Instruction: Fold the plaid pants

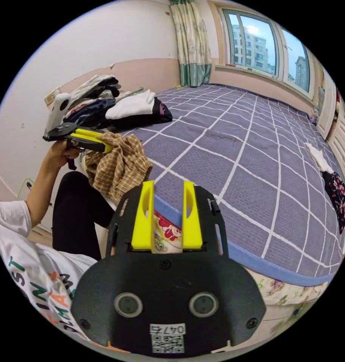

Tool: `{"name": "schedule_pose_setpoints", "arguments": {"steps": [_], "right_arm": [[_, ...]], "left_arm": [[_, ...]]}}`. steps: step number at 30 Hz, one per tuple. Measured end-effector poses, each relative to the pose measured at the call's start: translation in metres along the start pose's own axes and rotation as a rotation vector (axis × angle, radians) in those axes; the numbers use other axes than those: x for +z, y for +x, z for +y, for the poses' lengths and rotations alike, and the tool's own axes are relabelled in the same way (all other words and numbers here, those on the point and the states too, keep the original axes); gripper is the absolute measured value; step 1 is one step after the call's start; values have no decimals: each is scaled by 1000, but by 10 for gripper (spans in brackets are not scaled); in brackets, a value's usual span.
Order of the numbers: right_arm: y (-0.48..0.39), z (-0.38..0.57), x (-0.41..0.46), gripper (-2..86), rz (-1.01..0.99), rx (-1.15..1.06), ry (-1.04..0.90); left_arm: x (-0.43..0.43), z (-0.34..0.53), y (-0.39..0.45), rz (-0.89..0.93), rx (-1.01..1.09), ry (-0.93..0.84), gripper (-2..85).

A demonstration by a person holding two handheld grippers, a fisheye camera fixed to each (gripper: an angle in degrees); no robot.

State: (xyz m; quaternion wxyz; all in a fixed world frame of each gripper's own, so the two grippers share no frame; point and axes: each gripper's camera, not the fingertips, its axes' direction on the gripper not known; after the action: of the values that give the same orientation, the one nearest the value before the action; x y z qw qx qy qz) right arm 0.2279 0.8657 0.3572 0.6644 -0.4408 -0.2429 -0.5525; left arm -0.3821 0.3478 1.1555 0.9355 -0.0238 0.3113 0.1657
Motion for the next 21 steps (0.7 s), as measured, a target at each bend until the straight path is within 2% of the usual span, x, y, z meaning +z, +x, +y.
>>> {"name": "schedule_pose_setpoints", "arguments": {"steps": [4, 8, 12, 15, 17, 21], "right_arm": [[15, -4, 32, 81, -148, -2, 2], [-1, -5, 65, 80, -314, -51, -2], [-10, -15, 92, 13, -450, -53, 25], [17, -36, 49, 1, -422, -67, 176], [46, -65, 4, -1, -344, -65, 252], [86, -148, -172, -2, -5, -93, 487]], "left_arm": [[5, 16, -21, 8, -97, -13, 61], [8, 24, -29, 27, -99, -19, 60], [3, 21, -26, 6, -32, -17, 59], [-15, -14, -27, -45, 35, 18, 58], [-38, -85, -26, -65, 136, 107, 64], [-91, -213, -11, -109, 183, 291, 105]]}}
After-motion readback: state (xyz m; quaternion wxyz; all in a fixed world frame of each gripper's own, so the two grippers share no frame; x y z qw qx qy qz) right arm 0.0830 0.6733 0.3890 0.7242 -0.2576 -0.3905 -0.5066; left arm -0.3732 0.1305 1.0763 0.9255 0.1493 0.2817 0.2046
